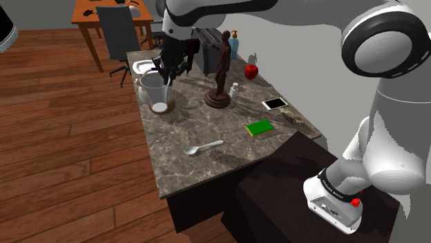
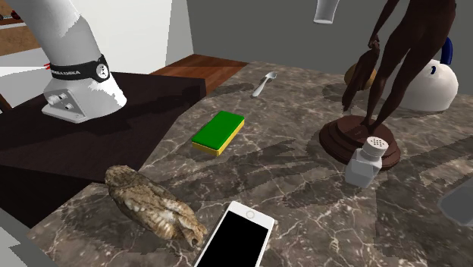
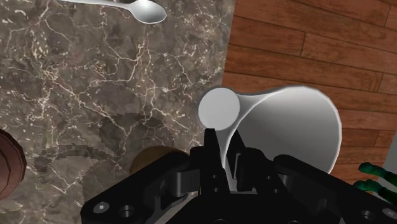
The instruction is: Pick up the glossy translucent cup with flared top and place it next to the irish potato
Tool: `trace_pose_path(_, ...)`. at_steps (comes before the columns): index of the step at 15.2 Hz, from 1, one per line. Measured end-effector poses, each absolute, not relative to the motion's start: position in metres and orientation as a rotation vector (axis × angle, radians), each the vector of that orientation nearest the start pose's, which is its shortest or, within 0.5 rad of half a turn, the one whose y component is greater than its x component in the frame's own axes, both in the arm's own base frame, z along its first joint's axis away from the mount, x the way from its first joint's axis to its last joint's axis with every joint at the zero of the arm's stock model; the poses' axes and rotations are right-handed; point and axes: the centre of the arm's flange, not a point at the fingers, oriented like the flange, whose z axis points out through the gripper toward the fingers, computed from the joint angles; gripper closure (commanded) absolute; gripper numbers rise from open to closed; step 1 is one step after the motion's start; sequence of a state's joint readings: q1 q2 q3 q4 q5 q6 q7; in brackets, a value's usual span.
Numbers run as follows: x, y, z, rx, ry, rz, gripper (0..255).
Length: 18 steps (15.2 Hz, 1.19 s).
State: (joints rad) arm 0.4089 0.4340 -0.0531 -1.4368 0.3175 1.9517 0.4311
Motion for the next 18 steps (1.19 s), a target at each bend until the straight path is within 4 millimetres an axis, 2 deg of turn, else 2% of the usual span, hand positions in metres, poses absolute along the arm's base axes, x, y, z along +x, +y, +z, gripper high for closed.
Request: trace_pose_path(18, 0.644, 0.268, 0.359, -2.843, 0.252, 0.045, 255)
